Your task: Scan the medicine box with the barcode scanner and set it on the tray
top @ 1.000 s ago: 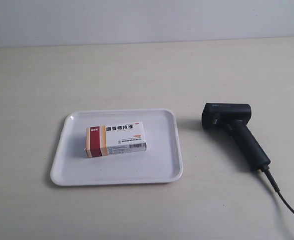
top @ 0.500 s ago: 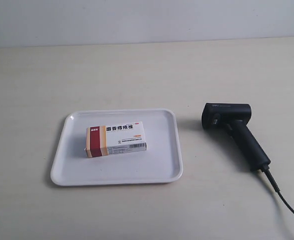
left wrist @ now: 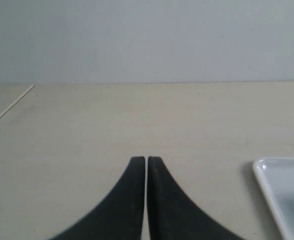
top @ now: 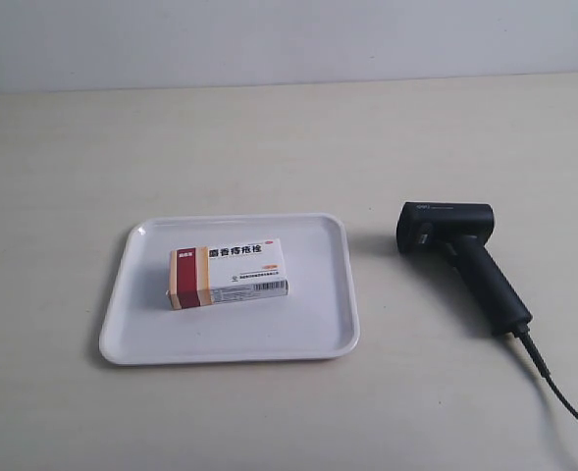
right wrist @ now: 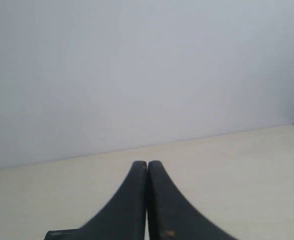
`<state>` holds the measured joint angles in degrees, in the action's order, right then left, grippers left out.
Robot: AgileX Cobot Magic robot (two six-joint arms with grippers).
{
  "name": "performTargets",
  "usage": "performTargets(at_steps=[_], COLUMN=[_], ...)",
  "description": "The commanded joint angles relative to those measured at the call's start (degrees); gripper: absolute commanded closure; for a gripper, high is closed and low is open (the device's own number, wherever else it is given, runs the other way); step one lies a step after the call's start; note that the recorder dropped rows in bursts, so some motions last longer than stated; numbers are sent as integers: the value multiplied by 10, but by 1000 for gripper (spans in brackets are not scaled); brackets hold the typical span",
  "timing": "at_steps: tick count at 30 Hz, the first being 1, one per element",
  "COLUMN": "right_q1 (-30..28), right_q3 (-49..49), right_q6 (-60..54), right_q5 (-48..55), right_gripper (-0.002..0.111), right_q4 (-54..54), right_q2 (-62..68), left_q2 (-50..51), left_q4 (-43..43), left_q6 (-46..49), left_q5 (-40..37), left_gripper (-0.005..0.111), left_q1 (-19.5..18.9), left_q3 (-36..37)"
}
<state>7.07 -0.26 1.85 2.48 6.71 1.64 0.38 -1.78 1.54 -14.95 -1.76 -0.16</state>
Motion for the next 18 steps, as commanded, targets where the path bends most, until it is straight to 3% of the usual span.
performTargets(at_steps=[1, 18], right_q1=[-33, -54], right_q3=[3, 3], right_q6=[-4, -4], right_q5=[36, 54], right_gripper=[108, 108], right_q4=[2, 2], right_q2=[-16, -16], left_q2=[-4, -4], left_q4=[-4, -4], left_q6=[-3, -3], left_q5=[1, 1], left_gripper=[103, 103], left_q1=[-3, -3], left_q3=[2, 2])
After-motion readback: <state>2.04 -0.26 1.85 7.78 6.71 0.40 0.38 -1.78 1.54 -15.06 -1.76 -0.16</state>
